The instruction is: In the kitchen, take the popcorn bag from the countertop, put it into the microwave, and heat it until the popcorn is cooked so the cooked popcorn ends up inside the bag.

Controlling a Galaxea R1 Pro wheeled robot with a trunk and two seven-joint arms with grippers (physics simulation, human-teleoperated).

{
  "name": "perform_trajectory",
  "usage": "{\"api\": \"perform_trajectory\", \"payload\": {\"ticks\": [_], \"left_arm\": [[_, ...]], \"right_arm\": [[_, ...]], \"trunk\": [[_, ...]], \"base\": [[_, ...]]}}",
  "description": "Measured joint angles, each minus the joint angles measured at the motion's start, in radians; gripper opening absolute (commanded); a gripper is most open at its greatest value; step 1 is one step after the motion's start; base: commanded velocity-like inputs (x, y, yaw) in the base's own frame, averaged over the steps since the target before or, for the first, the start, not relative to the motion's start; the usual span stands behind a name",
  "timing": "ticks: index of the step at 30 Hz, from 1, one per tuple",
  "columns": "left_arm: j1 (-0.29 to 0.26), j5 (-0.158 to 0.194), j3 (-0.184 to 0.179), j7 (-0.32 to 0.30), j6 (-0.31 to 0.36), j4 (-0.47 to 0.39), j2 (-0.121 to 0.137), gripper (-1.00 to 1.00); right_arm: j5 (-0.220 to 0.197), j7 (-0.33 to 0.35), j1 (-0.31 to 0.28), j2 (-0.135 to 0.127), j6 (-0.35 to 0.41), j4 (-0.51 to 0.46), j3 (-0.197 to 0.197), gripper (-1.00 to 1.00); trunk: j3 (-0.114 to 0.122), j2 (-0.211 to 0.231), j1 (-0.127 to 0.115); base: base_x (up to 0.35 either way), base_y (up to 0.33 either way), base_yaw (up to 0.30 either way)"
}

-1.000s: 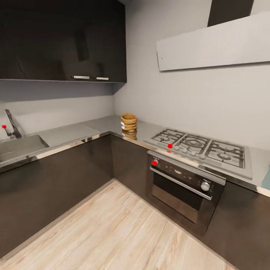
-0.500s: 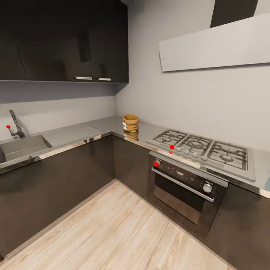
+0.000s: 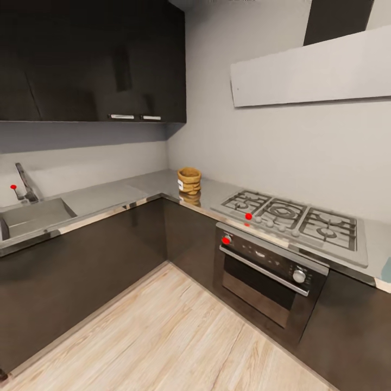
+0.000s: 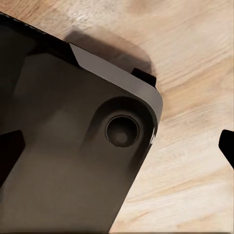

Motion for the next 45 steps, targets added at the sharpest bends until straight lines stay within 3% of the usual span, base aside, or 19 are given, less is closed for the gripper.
{"api": "perform_trajectory", "payload": {"ticks": [30,36,45], "left_arm": [[0.000,0.000,0.001,-0.006,-0.009,-0.002,0.000,1.00],[0.000,0.013,0.012,-0.007,-0.005,0.004,0.006,1.00],[0.000,0.012,0.012,-0.007,0.009,0.012,0.007,1.00]], "right_arm": [[0.011,0.001,0.000,-0.011,-0.009,-0.004,0.008,1.00],[0.006,0.000,0.000,-0.011,-0.007,-0.004,0.007,1.00],[0.004,0.000,0.000,-0.009,-0.002,-0.002,0.007,1.00]], "trunk": [[0.094,0.210,-0.115],[0.094,0.210,-0.115],[0.094,0.210,-0.116]], "base": [[0.000,0.000,0.000],[0.011,0.000,0.000],[0.291,0.000,0.000]]}}
